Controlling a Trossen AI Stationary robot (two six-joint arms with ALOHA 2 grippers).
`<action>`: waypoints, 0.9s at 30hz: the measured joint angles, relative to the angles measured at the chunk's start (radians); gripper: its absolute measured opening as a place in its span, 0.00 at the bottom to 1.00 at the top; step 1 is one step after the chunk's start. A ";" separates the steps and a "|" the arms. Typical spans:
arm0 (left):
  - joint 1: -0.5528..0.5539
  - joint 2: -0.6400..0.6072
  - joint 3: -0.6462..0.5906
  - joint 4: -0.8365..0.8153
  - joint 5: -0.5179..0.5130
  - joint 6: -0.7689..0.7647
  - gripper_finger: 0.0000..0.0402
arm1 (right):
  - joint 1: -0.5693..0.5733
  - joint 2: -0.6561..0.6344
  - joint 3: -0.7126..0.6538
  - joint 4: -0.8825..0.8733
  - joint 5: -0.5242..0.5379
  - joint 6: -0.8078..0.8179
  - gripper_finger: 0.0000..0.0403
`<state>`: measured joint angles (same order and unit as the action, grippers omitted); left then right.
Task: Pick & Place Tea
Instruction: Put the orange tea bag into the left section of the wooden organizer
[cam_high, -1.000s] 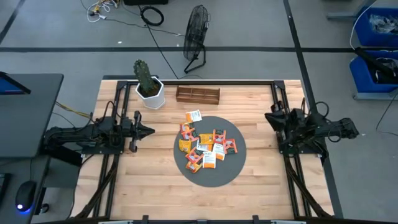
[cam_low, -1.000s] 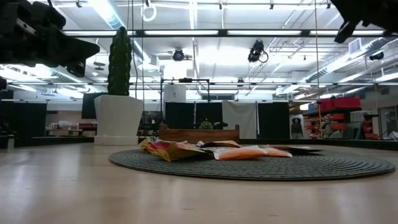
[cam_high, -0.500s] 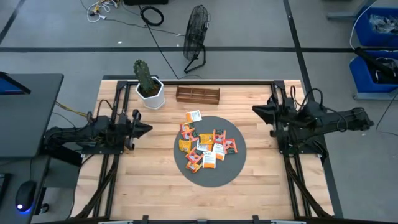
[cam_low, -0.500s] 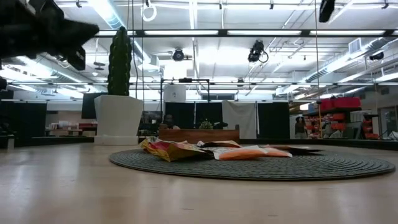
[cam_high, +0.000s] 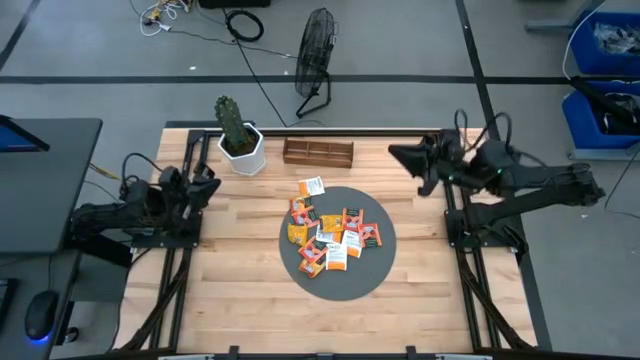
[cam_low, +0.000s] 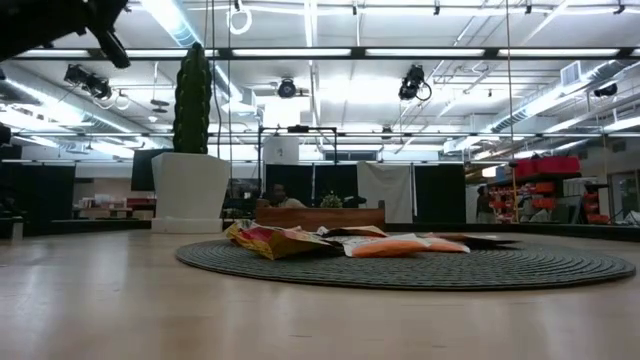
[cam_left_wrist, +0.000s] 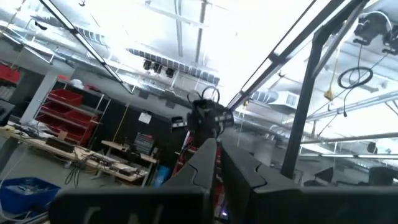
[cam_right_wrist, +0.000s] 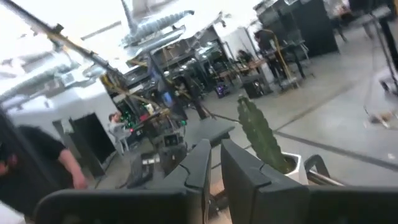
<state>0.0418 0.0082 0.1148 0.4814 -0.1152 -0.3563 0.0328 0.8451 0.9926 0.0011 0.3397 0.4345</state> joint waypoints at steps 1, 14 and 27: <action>0.000 0.000 0.025 -0.037 0.000 0.000 0.06 | -0.015 0.010 0.051 -0.072 -0.010 0.026 0.11; 0.000 0.240 0.398 -0.499 -0.020 -0.012 0.06 | -0.194 0.152 0.226 -0.421 -0.054 0.047 0.11; 0.001 0.536 0.567 -0.698 -0.023 -0.080 0.06 | -0.256 0.228 0.226 -0.406 0.037 -0.010 0.11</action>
<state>0.0429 0.5446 0.6819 -0.2169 -0.1377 -0.4366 -0.2235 1.0730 1.2182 -0.4054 0.3763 0.4240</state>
